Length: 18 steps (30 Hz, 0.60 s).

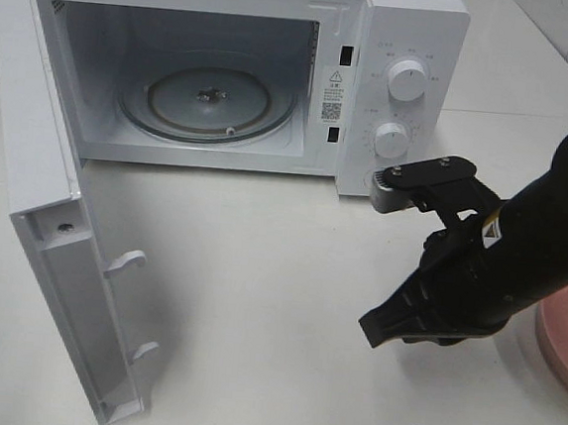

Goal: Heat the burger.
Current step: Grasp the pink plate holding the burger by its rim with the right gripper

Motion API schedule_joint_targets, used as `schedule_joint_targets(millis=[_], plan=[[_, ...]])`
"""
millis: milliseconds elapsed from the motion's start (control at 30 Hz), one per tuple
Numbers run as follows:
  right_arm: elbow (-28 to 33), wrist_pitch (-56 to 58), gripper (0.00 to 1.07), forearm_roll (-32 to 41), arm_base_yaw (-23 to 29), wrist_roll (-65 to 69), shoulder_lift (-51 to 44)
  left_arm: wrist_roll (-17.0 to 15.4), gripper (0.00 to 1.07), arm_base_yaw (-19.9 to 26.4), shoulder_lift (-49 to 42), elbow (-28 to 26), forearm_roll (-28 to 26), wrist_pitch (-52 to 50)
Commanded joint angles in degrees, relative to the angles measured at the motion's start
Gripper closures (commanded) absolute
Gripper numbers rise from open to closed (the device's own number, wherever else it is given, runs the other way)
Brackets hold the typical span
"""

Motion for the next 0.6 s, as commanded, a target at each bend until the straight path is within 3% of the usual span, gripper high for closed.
schedule_joint_targets(millis=[33, 233, 600], plan=[[-0.1, 4.4, 0.99, -4.5, -2.4, 3.2, -2.9, 0.1, 0.09, 0.1, -1.0, -0.1, -0.1, -0.1], [-0.1, 7.6, 0.97, -6.4, -9.9, 4.8, -8.1, 0.1, 0.09, 0.1, -1.0, -0.1, -0.1, -0.1], [-0.1, 15.0, 0.93, -10.1, -16.8, 4.8, -12.3, 0.1, 0.09, 0.1, -1.0, -0.1, -0.1, -0.1]])
